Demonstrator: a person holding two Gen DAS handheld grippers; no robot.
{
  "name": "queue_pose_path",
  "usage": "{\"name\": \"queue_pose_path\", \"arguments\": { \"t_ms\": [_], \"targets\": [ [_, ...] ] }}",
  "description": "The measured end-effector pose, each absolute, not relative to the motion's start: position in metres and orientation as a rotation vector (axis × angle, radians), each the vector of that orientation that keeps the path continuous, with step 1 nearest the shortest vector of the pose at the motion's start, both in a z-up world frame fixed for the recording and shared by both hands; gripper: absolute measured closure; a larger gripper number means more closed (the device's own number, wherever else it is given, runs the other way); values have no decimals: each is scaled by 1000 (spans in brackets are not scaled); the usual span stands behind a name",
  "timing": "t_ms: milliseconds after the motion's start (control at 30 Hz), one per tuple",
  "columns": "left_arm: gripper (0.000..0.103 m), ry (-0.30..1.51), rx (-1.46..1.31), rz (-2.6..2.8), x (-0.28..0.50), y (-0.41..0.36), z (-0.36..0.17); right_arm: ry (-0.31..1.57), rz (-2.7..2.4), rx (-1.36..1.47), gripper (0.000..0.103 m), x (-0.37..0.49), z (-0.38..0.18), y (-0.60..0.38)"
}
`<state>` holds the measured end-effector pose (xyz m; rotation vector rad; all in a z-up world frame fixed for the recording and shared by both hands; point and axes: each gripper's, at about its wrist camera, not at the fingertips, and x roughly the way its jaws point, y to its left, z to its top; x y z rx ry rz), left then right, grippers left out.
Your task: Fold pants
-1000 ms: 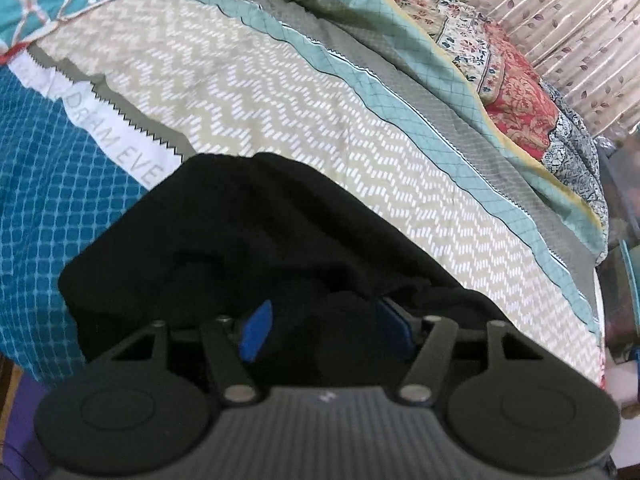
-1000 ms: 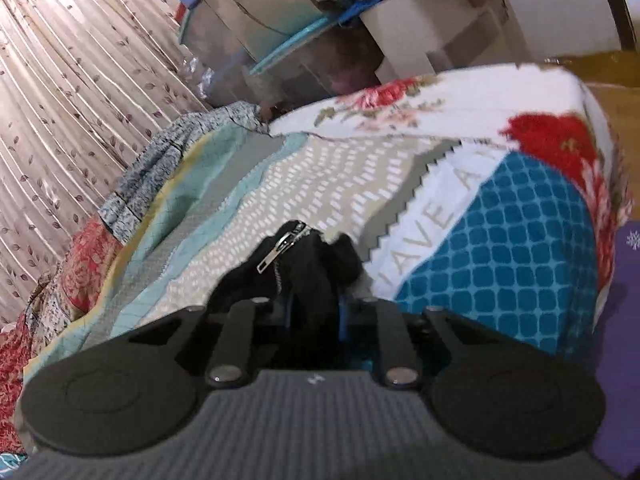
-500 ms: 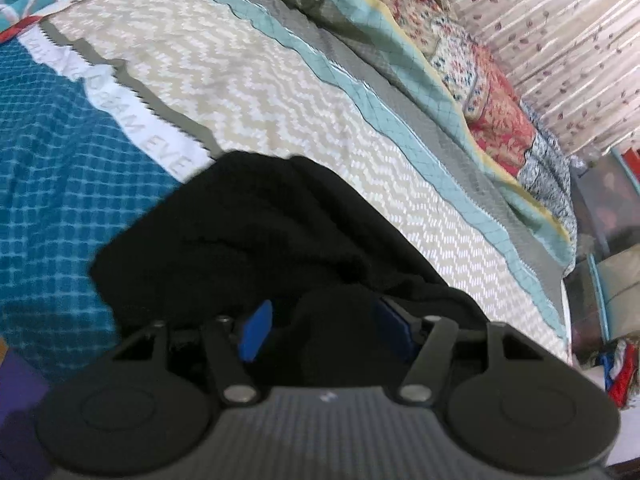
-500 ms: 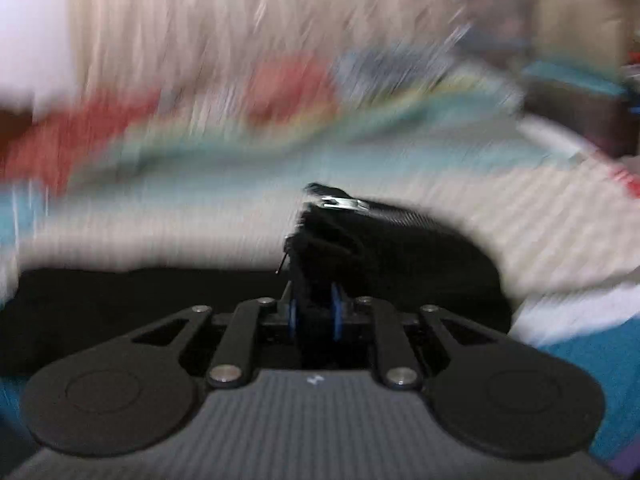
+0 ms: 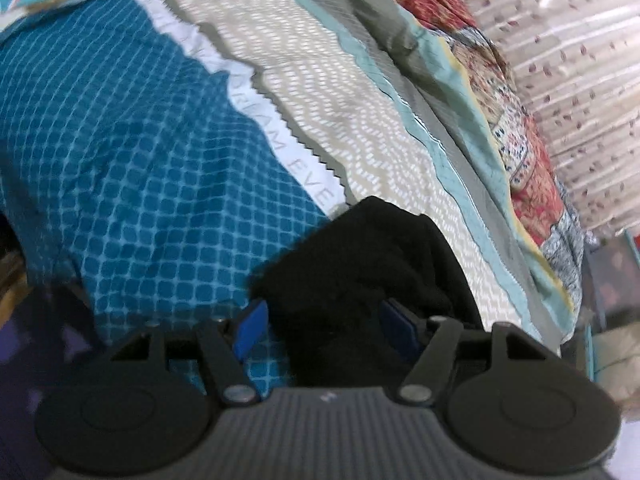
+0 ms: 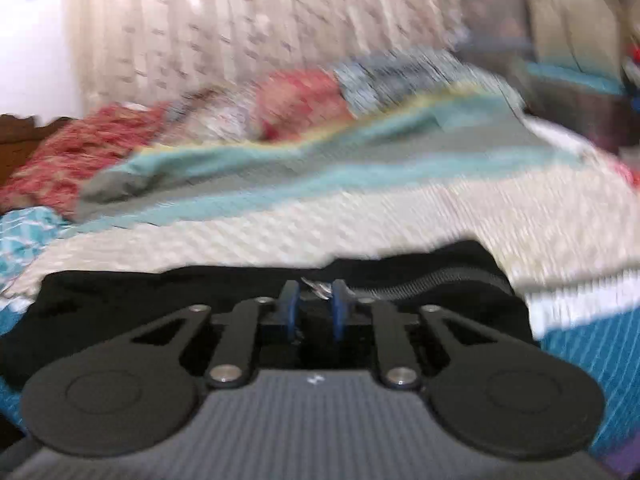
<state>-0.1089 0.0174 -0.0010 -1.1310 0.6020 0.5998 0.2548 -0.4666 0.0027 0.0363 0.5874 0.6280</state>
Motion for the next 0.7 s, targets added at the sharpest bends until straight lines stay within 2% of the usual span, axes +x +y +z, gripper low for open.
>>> {"name": "queue_pose_path", "arguments": {
  "t_ms": [67, 167, 233, 333, 400, 467, 567, 600, 667, 700],
  "targets": [
    [33, 584, -1150, 594, -114, 19, -3, 776, 579, -67, 84, 271, -33, -450],
    [24, 553, -1165, 585, -125, 23, -5, 754, 545, -157, 85, 260, -26, -442],
    [17, 535, -1198, 560, -131, 25, -11, 667, 523, -107, 82, 248, -2, -444],
    [13, 552, -1236, 492, -119, 24, -24, 589, 629, -62, 82, 227, 22, -425],
    [11, 588, -1258, 446, -102, 21, -35, 633, 760, -13, 82, 218, 24, -394],
    [2, 613, -1237, 433, -83, 16, -42, 702, 879, 12, 83, 209, 15, -358],
    [1, 625, -1180, 450, -61, 10, -42, 793, 1012, 49, 85, 199, -5, -301],
    [4, 627, -1155, 449, -54, 8, -39, 846, 1036, 79, 85, 203, -13, -286],
    [47, 635, -1093, 448, -43, 5, -35, 1047, 1052, 128, 84, 202, -48, -255],
    [74, 661, -1071, 435, -38, 6, -35, 1141, 1036, 116, 92, 198, -68, -245]
  ]
}}
